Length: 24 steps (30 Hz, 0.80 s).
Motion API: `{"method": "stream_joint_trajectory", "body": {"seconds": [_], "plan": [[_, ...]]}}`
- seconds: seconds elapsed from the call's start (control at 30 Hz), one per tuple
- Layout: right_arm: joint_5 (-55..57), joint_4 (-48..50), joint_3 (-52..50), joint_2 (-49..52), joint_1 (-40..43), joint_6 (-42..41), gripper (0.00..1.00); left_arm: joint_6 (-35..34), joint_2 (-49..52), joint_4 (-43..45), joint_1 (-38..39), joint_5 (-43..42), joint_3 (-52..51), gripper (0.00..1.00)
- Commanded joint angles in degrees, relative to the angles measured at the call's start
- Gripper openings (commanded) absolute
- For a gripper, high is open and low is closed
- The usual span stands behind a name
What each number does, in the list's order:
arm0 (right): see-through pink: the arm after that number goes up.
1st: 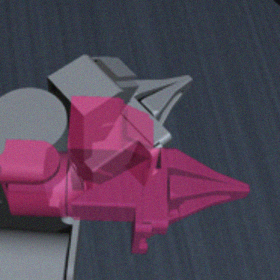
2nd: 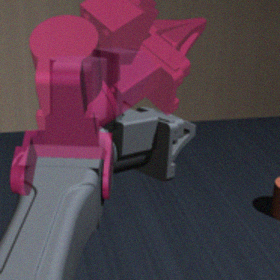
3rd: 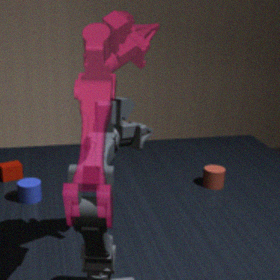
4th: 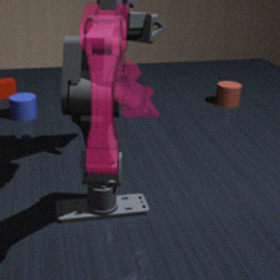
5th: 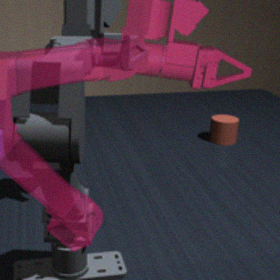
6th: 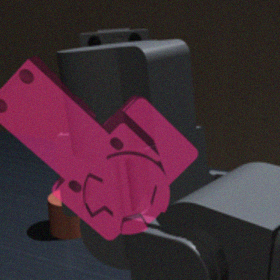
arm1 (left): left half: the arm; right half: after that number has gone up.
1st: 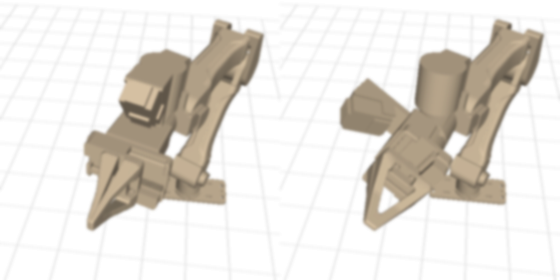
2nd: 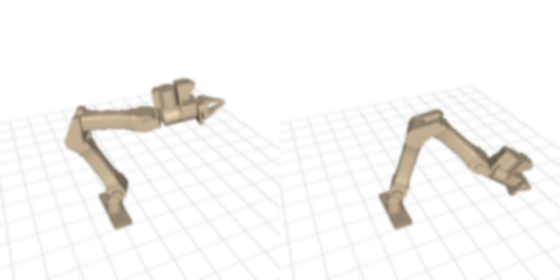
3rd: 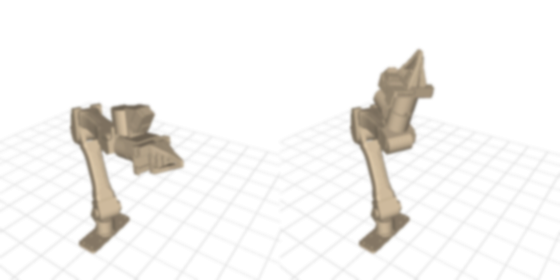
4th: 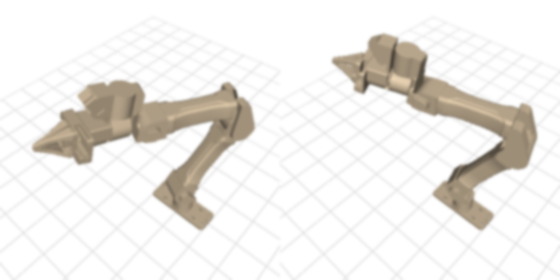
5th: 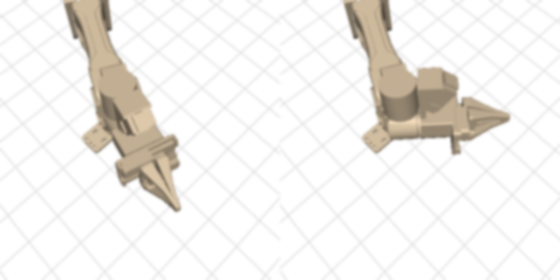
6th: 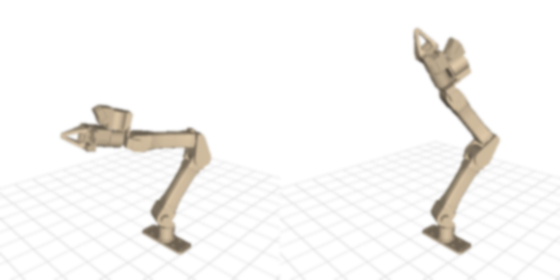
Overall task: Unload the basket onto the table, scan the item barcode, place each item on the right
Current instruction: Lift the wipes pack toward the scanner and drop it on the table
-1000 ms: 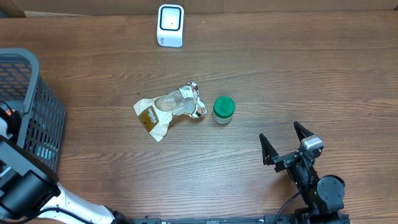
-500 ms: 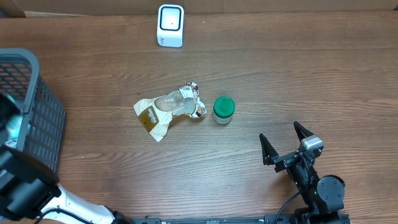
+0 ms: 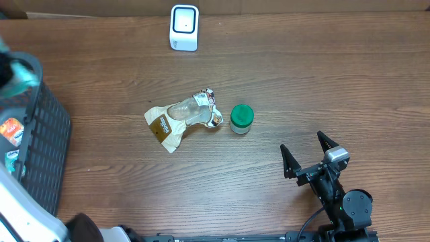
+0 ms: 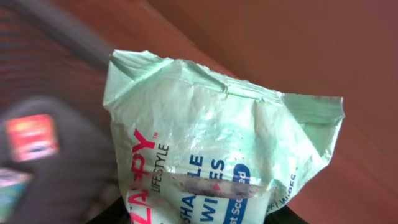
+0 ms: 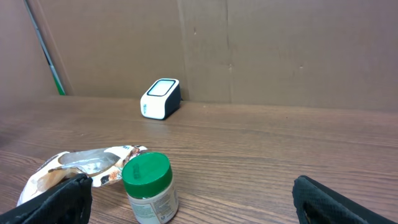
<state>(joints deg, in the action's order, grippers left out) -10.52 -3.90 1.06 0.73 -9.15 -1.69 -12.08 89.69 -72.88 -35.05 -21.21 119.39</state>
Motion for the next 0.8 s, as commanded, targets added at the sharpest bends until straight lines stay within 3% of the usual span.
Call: {"method": "stream_joint_trajectory", "body": {"seconds": [0.0,0.2,0.43,0.57,0.77], "plan": [[-0.24,0.35,-0.59,-0.57,-0.11,-0.02,1.0,1.79,-1.7,-2.34,10.45,-2.82,0.79,0.41],[-0.24,0.35,-0.59,-0.57,-0.11,-0.02,1.0,3.52,-0.42,-6.32,29.81,1.49,-2.05,0.41],[-0.24,0.33,-0.59,-0.57,-0.11,-0.02,1.0,3.52,2.1,-4.94,50.25,9.84,-14.97,0.44],[-0.24,0.35,-0.59,-0.57,-0.11,-0.02,1.0,3.52,5.51,-0.35,58.88,12.87,-24.9,0.44],[-0.24,0.33,-0.59,-0.57,-0.11,-0.02,1.0,3.52,10.29,7.91,63.56,13.55,-34.84,0.45]]}}
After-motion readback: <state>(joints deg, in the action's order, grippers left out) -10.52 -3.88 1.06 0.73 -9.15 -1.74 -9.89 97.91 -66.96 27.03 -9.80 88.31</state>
